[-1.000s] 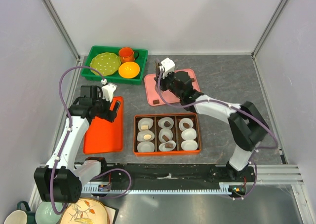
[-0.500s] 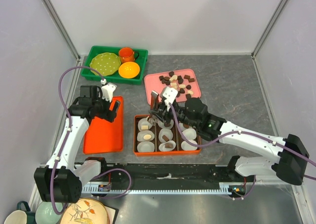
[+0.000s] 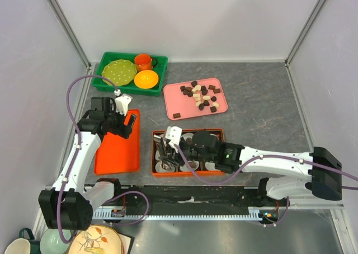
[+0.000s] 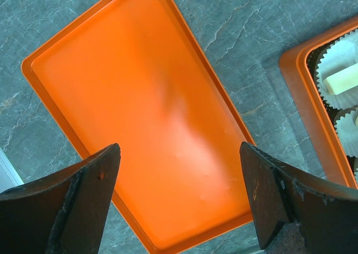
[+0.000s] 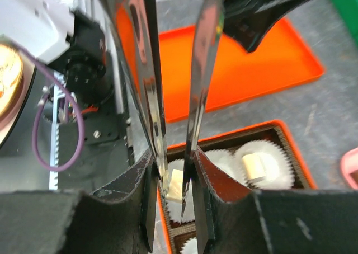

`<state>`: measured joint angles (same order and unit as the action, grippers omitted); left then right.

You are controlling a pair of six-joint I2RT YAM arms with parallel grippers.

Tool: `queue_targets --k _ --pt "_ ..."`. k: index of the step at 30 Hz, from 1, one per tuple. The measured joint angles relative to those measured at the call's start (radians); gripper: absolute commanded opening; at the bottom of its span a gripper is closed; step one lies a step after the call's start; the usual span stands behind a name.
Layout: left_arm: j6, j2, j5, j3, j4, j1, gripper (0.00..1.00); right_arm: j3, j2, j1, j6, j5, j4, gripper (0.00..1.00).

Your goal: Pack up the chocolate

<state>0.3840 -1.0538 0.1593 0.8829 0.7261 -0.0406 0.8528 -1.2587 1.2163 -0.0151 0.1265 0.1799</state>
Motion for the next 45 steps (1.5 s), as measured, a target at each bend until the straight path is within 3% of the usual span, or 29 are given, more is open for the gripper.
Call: queue_targets --k 13,23,28,39,45 --pt "0.0 0.0 0.0 0.0 0.0 0.0 0.94 -0.047 -0.087 0.017 0.02 -0.042 0.101 0.29" --pt "0.0 0.0 -0.001 0.0 0.0 0.0 0.94 -0.05 -0.103 0.017 0.022 -0.058 0.118 0.47" --pt "0.0 0.0 -0.001 0.0 0.0 0.0 0.94 -0.05 -0.102 0.017 0.013 -0.079 0.116 0.5" --pt "0.0 0.0 -0.001 0.0 0.0 0.0 0.94 -0.008 -0.044 -0.005 -0.044 -0.155 0.062 0.34" --pt "0.0 0.0 -0.001 0.0 0.001 0.0 0.94 0.069 -0.015 -0.18 -0.068 -0.17 0.065 0.25"
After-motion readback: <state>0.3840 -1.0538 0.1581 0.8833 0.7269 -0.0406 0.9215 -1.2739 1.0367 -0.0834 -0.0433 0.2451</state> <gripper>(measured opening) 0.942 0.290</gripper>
